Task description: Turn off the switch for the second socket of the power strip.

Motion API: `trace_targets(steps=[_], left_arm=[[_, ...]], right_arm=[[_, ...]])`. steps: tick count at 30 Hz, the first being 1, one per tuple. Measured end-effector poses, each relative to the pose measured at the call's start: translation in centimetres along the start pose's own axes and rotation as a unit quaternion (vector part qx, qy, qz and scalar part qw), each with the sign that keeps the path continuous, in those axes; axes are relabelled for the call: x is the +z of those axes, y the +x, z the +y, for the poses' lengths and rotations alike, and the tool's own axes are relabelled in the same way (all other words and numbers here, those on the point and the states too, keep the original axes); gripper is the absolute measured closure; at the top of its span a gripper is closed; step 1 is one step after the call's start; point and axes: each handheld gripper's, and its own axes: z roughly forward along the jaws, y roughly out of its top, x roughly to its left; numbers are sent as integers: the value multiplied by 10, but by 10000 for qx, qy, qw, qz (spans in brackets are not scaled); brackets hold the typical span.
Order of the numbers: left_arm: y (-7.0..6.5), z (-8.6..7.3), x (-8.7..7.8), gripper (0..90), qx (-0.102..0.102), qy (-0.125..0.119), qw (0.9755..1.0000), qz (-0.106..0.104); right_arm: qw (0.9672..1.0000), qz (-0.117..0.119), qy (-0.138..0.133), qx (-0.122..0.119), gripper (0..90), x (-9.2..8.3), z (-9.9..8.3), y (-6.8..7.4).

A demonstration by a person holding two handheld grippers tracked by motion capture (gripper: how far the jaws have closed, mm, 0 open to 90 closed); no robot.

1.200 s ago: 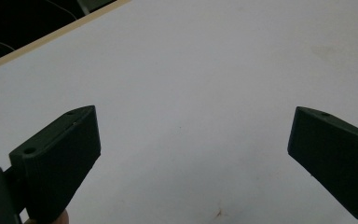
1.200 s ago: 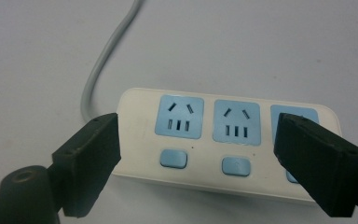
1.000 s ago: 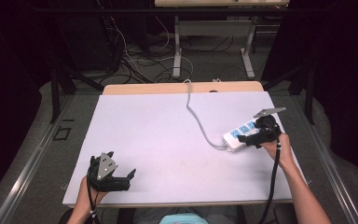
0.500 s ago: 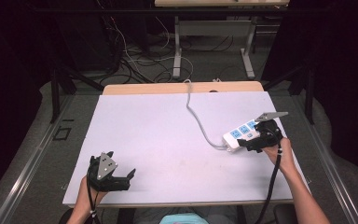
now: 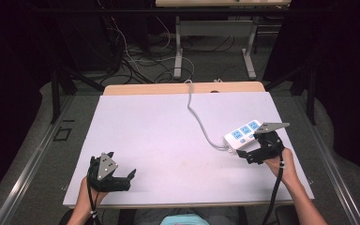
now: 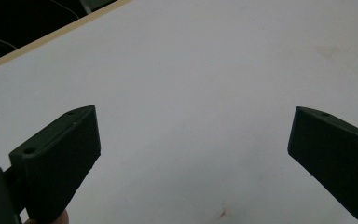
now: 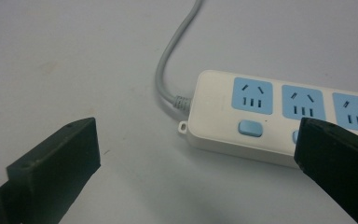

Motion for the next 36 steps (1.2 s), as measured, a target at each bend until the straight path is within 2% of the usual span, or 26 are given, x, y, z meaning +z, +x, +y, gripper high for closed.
trace_targets(steps=[9,10,11,14,15,20,26,27,28,36], left_arm=[[0,0,0,23,1,5,10000,4],[0,0,0,23,-9,1,10000,-2],[0,0,0,23,-25,-3,10000,7],[0,0,0,23,-11,-1,10000,5],[0,0,0,23,12,10,10000,8],[0,0,0,23,-3,6,10000,7],[0,0,0,23,23,16,10000,3],[0,0,0,23,20,21,10000,-3],[0,0,0,23,24,20,10000,4],[0,0,0,23,36,31,10000,-2]], right_arm=[[9998,-9,-10,-216,0,-5,-9,15],[9999,16,-5,-162,0,-6,-10,17],[9997,-4,-25,-231,0,-6,-11,18],[9996,49,57,-268,0,-7,-13,22],[9997,40,3,-252,0,-7,-14,25],[9995,88,59,-310,0,-7,-19,31],[9989,94,91,-455,0,-7,-25,37],[9988,127,166,-432,0,-7,-26,38],[9988,104,78,-464,0,-6,-27,39],[9982,131,184,-547,0,-8,-35,45]])
